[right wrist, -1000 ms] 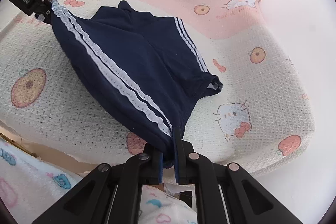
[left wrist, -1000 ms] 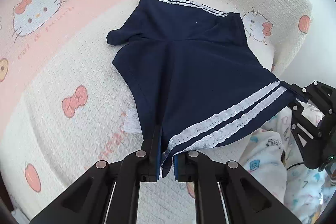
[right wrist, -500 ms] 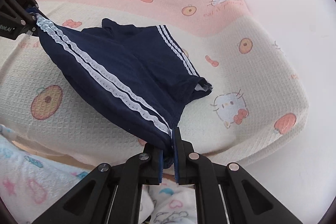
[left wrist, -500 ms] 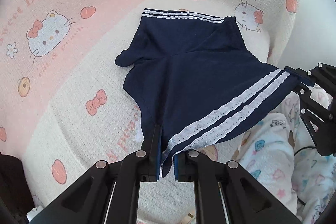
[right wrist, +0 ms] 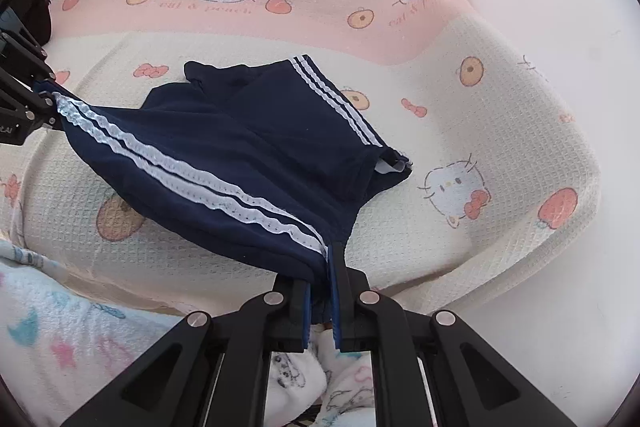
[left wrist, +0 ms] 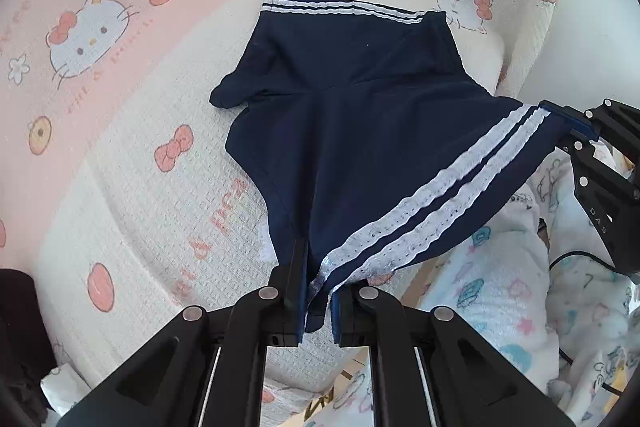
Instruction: Fold clothes
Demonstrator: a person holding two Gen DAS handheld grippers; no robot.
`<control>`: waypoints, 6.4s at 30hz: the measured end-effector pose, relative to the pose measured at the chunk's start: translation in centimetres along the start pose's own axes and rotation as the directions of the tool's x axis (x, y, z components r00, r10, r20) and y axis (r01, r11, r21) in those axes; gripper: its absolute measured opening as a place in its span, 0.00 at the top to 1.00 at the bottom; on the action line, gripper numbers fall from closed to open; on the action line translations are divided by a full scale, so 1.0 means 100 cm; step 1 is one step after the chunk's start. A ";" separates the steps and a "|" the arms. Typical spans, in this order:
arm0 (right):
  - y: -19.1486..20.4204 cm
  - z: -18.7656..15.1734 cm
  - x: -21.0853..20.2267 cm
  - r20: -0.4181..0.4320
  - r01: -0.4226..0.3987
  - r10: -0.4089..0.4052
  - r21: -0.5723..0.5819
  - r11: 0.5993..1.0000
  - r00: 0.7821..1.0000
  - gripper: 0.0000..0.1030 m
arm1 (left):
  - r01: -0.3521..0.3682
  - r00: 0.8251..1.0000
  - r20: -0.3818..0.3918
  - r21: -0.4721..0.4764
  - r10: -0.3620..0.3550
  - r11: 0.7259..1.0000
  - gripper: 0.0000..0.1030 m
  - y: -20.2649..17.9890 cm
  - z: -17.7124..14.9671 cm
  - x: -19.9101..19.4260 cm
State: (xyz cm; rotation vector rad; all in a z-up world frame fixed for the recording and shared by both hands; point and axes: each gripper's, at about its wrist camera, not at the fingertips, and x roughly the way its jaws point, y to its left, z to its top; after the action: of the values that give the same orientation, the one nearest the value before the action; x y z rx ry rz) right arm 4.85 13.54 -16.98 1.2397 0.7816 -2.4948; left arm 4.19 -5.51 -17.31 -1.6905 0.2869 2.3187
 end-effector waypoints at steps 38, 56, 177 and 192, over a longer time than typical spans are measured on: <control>-0.055 0.094 0.096 0.081 -0.259 0.246 0.282 0.924 0.966 0.92 | -0.098 0.987 0.120 -0.075 0.107 0.992 0.93 0.069 0.125 0.030; -0.107 0.085 0.160 0.138 -0.472 0.480 0.543 0.695 0.866 0.83 | -0.109 0.987 0.114 -0.035 0.112 0.993 0.93 0.062 0.164 0.041; -0.173 0.026 0.192 0.191 -0.299 0.302 0.880 0.369 0.934 0.91 | 0.150 0.987 0.013 0.263 -0.159 0.953 0.86 -0.037 0.236 0.104; -0.161 0.042 0.152 0.156 -0.234 0.203 0.861 0.451 0.967 0.33 | 0.342 0.939 0.037 -0.185 -0.342 0.921 0.41 0.070 0.200 0.085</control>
State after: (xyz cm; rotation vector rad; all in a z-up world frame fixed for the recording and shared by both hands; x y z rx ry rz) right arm -14.24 24.69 -21.30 1.3992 -0.8240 -2.6815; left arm -18.52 -5.25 -19.25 -1.6612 -0.2240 2.1395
